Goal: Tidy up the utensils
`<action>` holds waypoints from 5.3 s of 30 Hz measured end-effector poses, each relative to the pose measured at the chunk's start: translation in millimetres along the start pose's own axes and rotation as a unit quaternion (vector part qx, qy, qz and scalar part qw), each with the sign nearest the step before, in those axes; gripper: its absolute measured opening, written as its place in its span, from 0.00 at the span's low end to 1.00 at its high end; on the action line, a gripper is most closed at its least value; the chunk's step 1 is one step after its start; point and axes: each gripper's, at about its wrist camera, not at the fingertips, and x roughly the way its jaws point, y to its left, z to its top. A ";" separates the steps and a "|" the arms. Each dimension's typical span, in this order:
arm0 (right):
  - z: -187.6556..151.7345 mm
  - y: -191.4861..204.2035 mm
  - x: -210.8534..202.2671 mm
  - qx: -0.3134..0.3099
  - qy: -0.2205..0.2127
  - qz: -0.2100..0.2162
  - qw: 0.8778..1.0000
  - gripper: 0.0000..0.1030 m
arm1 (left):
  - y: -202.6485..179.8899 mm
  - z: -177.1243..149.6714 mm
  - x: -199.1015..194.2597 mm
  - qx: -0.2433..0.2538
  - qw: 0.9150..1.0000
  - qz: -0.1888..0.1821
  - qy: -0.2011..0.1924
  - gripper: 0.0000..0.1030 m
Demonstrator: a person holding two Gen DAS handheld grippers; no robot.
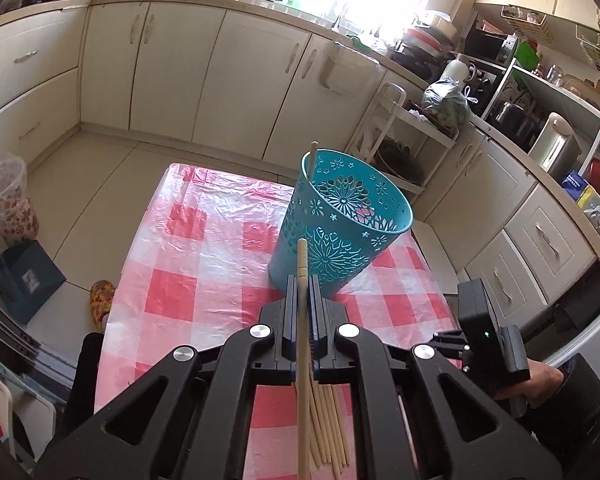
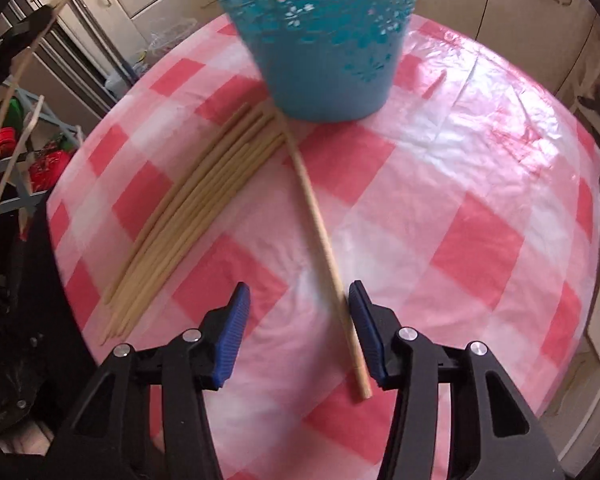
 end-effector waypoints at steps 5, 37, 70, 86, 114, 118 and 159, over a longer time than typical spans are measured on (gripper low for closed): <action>-2.1 12.5 -5.1 -0.026 -0.029 -0.009 0.999 0.52 | -2.1 -2.1 -1.6 0.000 1.000 -0.001 0.000 0.05; 3.1 64.4 -14.4 -0.216 -0.171 -0.177 0.945 0.53 | 15.3 -24.5 29.5 -0.015 0.999 0.001 0.044 0.05; -27.2 52.0 1.2 -0.510 -0.019 -0.260 0.819 0.86 | 28.9 -58.9 70.5 -0.013 0.994 -0.001 0.110 0.05; 36.3 45.1 38.1 -0.517 0.120 -0.070 0.845 0.92 | 56.4 -57.0 66.1 -0.063 0.992 -0.002 0.114 0.05; -2.9 72.4 53.6 -0.294 0.120 -0.171 0.933 0.94 | 66.8 -55.9 27.2 -0.088 0.992 -0.024 0.082 0.17; -3.1 62.6 55.2 -0.284 0.118 -0.124 0.943 0.87 | 68.9 -59.7 14.9 -0.090 0.993 -0.021 0.077 0.20; 82.1 14.4 -142.4 0.063 -0.497 0.089 0.861 0.06 | 41.8 -51.4 96.9 -0.042 0.992 0.025 0.114 0.26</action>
